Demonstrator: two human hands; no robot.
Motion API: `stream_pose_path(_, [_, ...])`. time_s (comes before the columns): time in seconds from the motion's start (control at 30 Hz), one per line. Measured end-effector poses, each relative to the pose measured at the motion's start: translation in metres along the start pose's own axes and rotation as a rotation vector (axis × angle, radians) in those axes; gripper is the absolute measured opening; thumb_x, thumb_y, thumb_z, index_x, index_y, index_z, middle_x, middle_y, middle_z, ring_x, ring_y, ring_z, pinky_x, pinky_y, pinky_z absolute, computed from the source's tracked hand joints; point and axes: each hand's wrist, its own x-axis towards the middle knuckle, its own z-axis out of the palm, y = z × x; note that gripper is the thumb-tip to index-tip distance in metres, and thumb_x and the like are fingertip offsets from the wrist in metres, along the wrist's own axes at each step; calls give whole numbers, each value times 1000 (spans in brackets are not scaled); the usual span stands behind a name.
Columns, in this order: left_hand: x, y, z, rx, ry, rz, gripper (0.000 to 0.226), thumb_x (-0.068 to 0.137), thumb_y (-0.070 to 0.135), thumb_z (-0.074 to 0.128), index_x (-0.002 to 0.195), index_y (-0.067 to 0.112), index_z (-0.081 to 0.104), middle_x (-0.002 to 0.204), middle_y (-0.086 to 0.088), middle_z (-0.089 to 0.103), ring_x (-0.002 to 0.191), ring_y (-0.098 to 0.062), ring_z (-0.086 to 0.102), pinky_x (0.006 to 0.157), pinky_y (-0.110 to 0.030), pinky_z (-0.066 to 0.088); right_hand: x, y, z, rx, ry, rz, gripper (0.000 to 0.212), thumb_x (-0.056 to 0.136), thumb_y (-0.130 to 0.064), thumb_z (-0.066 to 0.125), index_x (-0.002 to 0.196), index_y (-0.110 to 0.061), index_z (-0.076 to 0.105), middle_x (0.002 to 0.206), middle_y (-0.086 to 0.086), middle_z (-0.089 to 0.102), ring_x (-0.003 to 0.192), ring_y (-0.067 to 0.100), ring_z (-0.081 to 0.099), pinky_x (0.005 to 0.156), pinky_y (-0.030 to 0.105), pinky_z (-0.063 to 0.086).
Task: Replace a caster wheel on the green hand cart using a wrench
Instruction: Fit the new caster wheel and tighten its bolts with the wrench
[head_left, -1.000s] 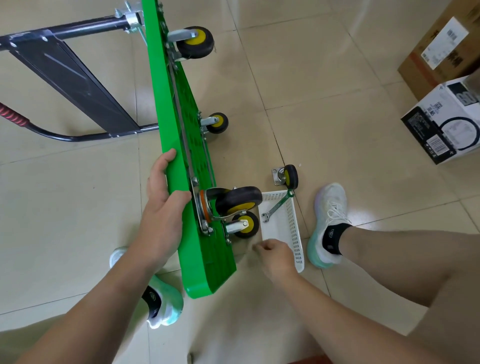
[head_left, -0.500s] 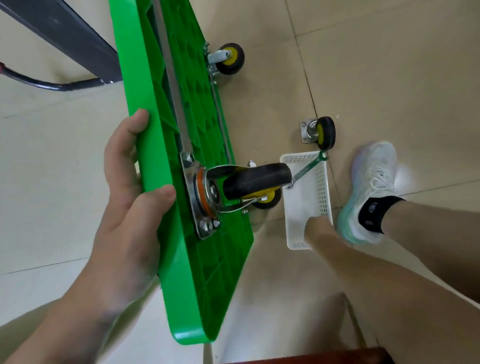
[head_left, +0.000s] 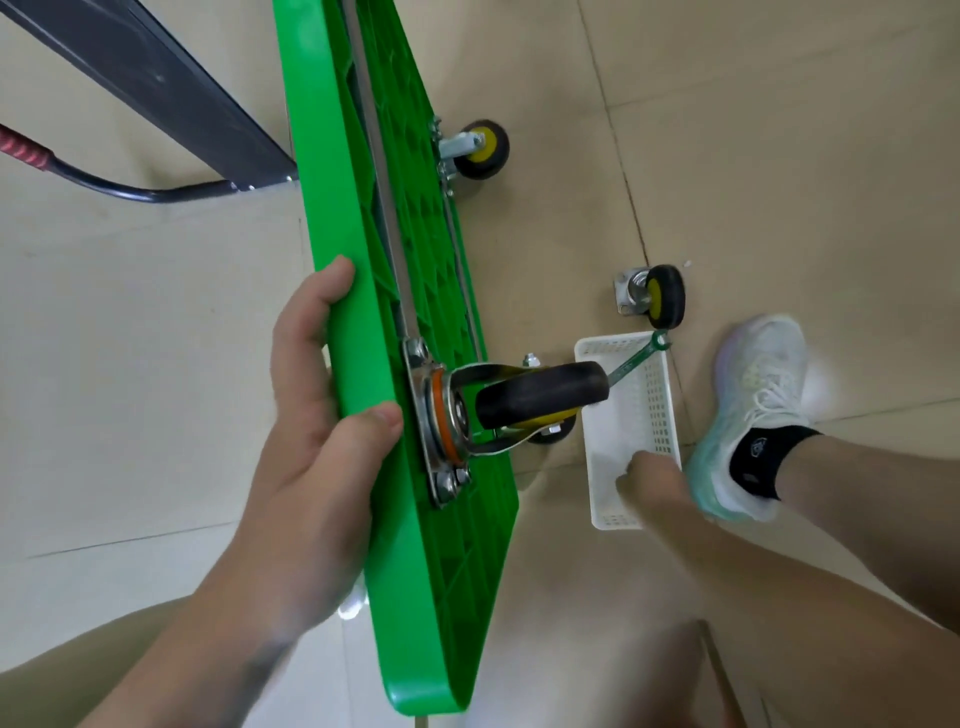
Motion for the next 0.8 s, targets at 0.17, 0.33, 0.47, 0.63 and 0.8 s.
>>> stream_pose_path(0.17, [4,15,-2,32,15,-109,77,66,36,57,138,60,41,145,-10,51,117,-48,56,93,-66,52,-39,-34,-70,218,94,-104,30,104,-23,40,97,-8,64,95,13,66,90,35,64,73,34,49])
stream_pose_path(0.33, [1,27,-3,83,11,-134,77,64,43,57,135,66,40,145,-11,50,124,-41,57,107,-69,44,-107,-70,-155,441,169,-260,28,101,-32,44,105,-19,69,95,8,71,84,25,66,78,35,52])
stream_pose_path(0.47, [2,35,-9,144,-50,-135,73,73,32,60,135,66,39,147,-2,48,122,-26,60,105,-57,50,-168,-100,-211,484,68,-497,11,87,-32,61,97,-29,65,82,-7,73,73,14,73,81,39,59])
stream_pose_path(0.63, [9,39,-17,160,-116,-159,74,71,26,62,127,70,41,148,3,46,117,-27,64,92,-43,56,-207,-147,-227,509,-209,-619,10,85,-30,70,91,-24,75,78,-5,74,71,8,71,76,29,61])
stream_pose_path(0.8, [19,33,-22,190,-155,-138,75,66,35,63,123,76,38,130,31,40,106,4,60,79,-15,52,-200,-185,-202,375,-269,-656,10,92,-28,64,95,-31,73,90,2,73,81,13,65,79,29,56])
